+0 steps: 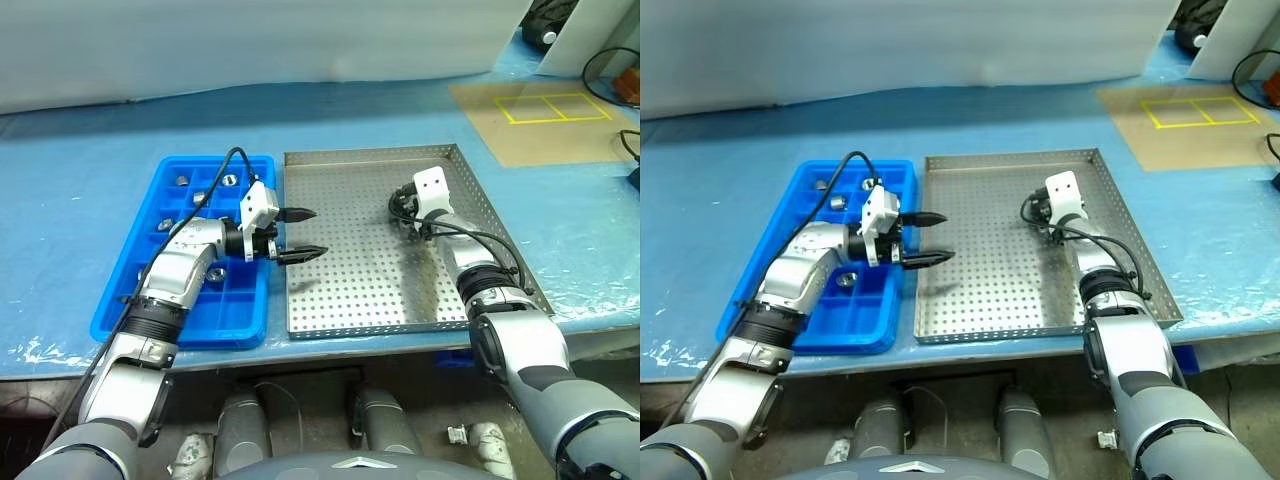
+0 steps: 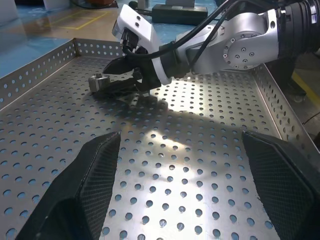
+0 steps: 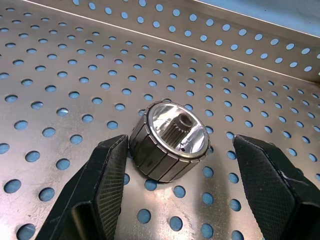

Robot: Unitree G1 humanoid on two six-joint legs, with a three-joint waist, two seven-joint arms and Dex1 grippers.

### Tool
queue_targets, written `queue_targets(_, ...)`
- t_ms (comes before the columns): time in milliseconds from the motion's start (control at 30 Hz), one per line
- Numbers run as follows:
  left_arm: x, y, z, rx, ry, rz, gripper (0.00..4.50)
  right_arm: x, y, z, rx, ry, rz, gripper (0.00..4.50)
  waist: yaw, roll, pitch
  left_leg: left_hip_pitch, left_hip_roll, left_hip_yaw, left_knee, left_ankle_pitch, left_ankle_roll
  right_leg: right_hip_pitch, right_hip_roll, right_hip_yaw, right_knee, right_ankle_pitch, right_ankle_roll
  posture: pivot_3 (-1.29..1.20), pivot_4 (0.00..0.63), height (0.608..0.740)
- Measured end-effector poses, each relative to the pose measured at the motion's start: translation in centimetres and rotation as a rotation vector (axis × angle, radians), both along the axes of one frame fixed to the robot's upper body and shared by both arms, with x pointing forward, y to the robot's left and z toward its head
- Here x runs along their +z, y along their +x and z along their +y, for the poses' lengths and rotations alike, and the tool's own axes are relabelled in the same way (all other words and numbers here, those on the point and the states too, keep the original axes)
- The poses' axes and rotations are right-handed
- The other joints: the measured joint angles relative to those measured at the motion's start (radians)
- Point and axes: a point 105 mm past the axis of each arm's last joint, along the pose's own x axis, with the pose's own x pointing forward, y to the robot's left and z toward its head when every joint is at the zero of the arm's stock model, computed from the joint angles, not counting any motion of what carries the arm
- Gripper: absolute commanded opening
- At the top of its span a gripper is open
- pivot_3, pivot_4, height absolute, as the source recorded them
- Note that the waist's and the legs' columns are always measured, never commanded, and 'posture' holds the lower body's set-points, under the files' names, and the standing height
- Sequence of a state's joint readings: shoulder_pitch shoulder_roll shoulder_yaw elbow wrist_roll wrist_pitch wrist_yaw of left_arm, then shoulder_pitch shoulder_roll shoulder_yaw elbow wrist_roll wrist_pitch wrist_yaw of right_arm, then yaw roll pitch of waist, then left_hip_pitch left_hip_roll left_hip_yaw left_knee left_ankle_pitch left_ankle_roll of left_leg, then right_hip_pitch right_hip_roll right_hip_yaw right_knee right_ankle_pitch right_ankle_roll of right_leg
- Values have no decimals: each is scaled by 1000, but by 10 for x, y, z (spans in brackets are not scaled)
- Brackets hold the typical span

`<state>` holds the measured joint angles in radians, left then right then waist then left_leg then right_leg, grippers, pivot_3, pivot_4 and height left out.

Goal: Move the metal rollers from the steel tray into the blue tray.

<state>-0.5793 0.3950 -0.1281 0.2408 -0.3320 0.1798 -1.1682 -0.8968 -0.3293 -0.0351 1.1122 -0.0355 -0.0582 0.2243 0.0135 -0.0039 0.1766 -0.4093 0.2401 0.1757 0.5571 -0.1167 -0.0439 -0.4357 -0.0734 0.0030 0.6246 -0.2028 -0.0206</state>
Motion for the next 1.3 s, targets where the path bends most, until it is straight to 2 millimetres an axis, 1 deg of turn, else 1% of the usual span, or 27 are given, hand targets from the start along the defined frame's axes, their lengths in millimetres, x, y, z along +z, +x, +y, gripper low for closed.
queue_targets(133,1,0,2,5,9,-8,4105,-1,0,0,-3,4,3,3422,0,0,0,0,0,0,2,0,1,1,0,0,0,0,0,-237,150,740)
queue_targets(233,1,0,3,8,10,-8,4105,-2,0,5,13,10,-2,2826,0,0,0,0,0,0,2,-1,1,1,0,0,0,0,0,-236,150,740)
queue_targets(267,1,0,3,8,10,-9,4105,-2,0,8,23,12,-2,2544,-1,0,0,0,0,0,2,-1,1,0,0,0,0,0,0,-238,150,740)
queue_targets(300,1,0,3,8,9,-9,4105,-2,0,10,31,12,-2,2160,-2,0,0,0,0,0,2,-1,1,0,0,0,0,0,0,-239,150,740)
queue_targets(367,2,0,3,8,10,-9,4105,-2,0,12,38,9,-4,1665,-1,0,0,0,1,0,1,-1,1,0,0,0,0,0,0,-242,150,740)
queue_targets(667,1,-1,4,5,19,0,4105,-2,0,16,70,-32,-11,1662,-2,0,0,0,0,0,1,-1,1,0,0,0,0,0,0,-248,150,740)
queue_targets(867,1,0,10,13,34,-1,4105,1,-1,26,134,-56,-20,1662,-2,0,0,-2,0,0,1,-1,1,-2,0,0,0,0,0,-244,150,740)
queue_targets(933,2,0,15,24,44,-2,4105,7,0,35,176,-56,-35,1662,-3,1,0,-2,0,0,0,-1,1,-3,0,0,0,0,0,-239,150,740)
queue_targets(1000,4,2,21,41,52,-7,4105,17,0,43,227,-57,-64,1662,-2,1,1,-2,0,0,0,-1,1,-3,0,0,-1,0,0,-234,150,740)
queue_targets(1100,6,4,34,77,61,-10,4105,40,-4,64,364,-69,-120,1662,-1,1,1,-3,0,0,-1,-1,1,-3,0,0,-1,0,0,-213,150,740)
queue_targets(1200,3,3,50,119,73,5,4105,55,-21,90,558,-57,-148,1662,2,1,1,-3,1,0,-4,-1,1,-3,0,-1,-3,0,0,-184,150,740)
queue_targets(1300,3,3,67,165,93,13,4105,58,-39,109,713,-51,-121,1662,5,1,1,-2,1,0,-5,0,1,-3,0,-1,-4,0,0,-155,150,740)
